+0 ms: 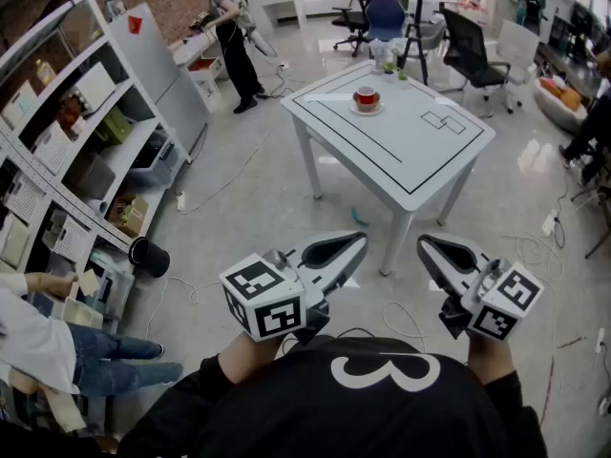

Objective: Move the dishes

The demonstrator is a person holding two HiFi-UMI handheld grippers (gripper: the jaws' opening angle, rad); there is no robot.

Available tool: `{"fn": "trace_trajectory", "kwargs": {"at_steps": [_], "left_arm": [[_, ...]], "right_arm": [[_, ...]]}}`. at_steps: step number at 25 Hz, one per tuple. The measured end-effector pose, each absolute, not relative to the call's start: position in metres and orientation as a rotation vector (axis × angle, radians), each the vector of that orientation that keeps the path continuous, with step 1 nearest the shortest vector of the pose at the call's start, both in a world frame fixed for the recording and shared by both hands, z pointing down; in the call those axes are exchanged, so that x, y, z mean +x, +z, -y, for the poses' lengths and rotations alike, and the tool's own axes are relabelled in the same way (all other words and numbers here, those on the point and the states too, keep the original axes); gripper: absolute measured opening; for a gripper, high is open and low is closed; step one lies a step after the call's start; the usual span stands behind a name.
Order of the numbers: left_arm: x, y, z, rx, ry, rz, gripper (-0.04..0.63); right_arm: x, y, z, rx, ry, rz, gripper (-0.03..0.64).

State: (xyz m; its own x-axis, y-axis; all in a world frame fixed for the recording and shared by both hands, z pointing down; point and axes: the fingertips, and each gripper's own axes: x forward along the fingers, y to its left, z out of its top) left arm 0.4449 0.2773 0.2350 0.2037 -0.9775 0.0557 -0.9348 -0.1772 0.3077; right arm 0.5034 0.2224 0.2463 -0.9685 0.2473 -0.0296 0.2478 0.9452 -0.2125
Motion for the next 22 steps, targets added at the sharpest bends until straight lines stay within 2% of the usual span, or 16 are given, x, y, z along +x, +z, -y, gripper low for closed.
{"fn": "trace_trajectory", "kwargs": {"at_steps": [18, 19, 21, 22], "left_arm": [[0.424, 0.256, -0.269, 2.113, -0.218, 1.839, 0.003], [0.420, 0.258, -0.269, 2.104, -0.222, 1.841, 0.003], [0.411, 0.262, -0.268, 2.089, -0.235, 1.846, 0.003], [0.406, 0.263, -0.267, 2.084, -0.243, 1.848, 0.003]], "right_arm": [[0.493, 0.264, -0.202, 0.327, -0.275, -3.149, 0.025], [0.490, 0.265, -0.199, 0.318, -0.284, -3.147, 0.059], [0.481, 0.266, -0.194, 0.290, -0.285, -3.146, 0.215], [0.476, 0.267, -0.191, 0.270, -0.273, -3.147, 0.257]]}}
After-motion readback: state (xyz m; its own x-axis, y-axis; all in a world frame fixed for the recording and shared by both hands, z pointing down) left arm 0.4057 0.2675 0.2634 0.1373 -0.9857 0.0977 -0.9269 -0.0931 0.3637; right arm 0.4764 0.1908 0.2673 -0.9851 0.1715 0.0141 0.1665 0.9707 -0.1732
